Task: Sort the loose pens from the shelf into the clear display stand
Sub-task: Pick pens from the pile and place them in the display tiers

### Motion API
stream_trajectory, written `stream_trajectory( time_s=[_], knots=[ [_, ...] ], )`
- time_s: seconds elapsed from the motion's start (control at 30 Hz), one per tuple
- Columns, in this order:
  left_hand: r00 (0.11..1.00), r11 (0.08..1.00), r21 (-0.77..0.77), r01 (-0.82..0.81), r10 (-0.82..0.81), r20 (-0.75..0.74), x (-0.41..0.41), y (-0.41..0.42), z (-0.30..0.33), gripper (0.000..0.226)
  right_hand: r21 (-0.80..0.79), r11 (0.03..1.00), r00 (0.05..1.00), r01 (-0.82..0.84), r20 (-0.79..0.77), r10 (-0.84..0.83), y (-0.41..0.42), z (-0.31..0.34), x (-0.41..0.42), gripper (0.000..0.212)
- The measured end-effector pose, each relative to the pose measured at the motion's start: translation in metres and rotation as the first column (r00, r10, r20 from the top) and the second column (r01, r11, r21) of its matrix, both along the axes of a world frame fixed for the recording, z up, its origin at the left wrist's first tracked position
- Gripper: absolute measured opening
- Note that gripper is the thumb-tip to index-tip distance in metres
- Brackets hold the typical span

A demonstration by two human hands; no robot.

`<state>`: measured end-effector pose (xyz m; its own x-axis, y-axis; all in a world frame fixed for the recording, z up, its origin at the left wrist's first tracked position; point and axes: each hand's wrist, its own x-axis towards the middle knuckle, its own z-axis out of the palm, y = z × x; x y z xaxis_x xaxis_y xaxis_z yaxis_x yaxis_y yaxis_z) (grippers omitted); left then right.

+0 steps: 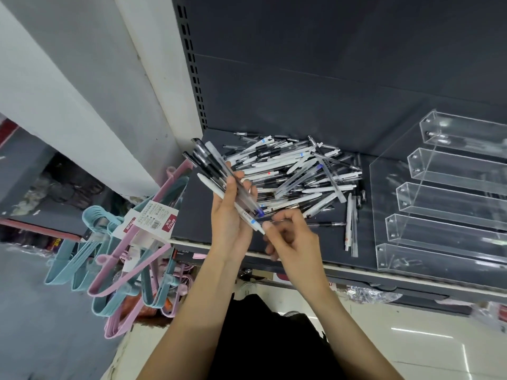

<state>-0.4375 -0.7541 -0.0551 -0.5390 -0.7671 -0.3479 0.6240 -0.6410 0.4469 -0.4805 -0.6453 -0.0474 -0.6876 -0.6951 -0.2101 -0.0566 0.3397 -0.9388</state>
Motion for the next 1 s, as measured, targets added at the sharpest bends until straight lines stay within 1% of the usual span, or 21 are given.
stream_trajectory(
  time_s=[0.07, 0.2, 0.3, 0.43, 0.53, 0.57, 0.6, 0.63, 0.7, 0.73, 0.8, 0.9, 0.93, 1.0],
  knots=[
    [1.0, 1.0, -0.014, 0.019, -0.019, 0.012, -0.007, 0.004, 0.002, 0.018, -0.085, 0.994, 0.993, 0.075, 0.102, -0.066, 0.001, 0.005, -0.005, 0.013],
    [0.99, 0.994, -0.015, 0.109, -0.107, 0.09, -0.026, 0.024, 0.006, 0.016, -0.158, 0.96, 0.97, 0.233, 0.112, -0.217, 0.007, 0.009, -0.017, 0.019],
    [0.979, 0.986, -0.02, 0.167, -0.164, 0.119, -0.041, 0.045, 0.01, 0.019, -0.168, 0.942, 0.956, 0.29, 0.099, -0.277, 0.021, 0.009, -0.031, 0.022],
    [0.962, 0.973, -0.061, 0.223, -0.21, 0.176, -0.063, 0.08, 0.012, 0.024, -0.095, 0.961, 0.964, 0.262, -0.014, -0.264, 0.056, 0.004, -0.055, 0.024],
    [0.948, 0.965, -0.078, 0.25, -0.228, 0.22, -0.086, 0.114, 0.015, 0.026, -0.099, 0.963, 0.968, 0.251, 0.001, -0.252, 0.089, 0.002, -0.078, 0.021],
    [0.948, 0.965, -0.082, 0.25, -0.226, 0.226, -0.095, 0.126, 0.017, 0.027, -0.099, 0.966, 0.971, 0.239, -0.009, -0.241, 0.102, 0.001, -0.087, 0.018],
    [0.948, 0.965, -0.089, 0.246, -0.22, 0.229, -0.105, 0.138, 0.019, 0.028, -0.091, 0.972, 0.973, 0.218, -0.055, -0.223, 0.116, 0.0, -0.099, 0.012],
    [0.95, 0.965, -0.102, 0.24, -0.212, 0.229, -0.115, 0.152, 0.02, 0.028, -0.075, 0.979, 0.97, 0.191, -0.136, -0.2, 0.132, 0.0, -0.111, 0.009],
    [0.955, 0.966, -0.143, 0.217, -0.18, 0.234, -0.136, 0.183, 0.023, 0.026, -0.038, 0.99, 0.938, 0.139, -0.314, -0.144, 0.166, 0.002, -0.14, 0.016],
    [0.956, 0.964, -0.161, 0.21, -0.168, 0.238, -0.146, 0.201, 0.026, 0.025, -0.037, 0.992, 0.923, 0.124, -0.363, -0.13, 0.183, 0.005, -0.155, 0.016],
    [0.952, 0.954, -0.2, 0.223, -0.169, 0.257, -0.165, 0.238, 0.035, 0.027, -0.075, 0.992, 0.926, 0.101, -0.357, -0.121, 0.214, 0.015, -0.183, 0.011],
    [0.939, 0.933, -0.254, 0.256, -0.178, 0.293, -0.19, 0.285, 0.046, 0.043, -0.109, 0.994, 0.943, 0.032, -0.326, -0.066, 0.252, 0.026, -0.215, 0.016],
    [0.941, 0.93, -0.267, 0.252, -0.171, 0.293, -0.198, 0.296, 0.048, 0.042, -0.111, 0.994, 0.949, 0.003, -0.312, -0.038, 0.262, 0.028, -0.224, 0.015],
    [0.947, 0.929, -0.285, 0.238, -0.156, 0.281, -0.212, 0.313, 0.048, 0.03, -0.123, 0.991, 0.959, -0.047, -0.282, 0.01, 0.281, 0.032, -0.243, 0.012]
  ],
)
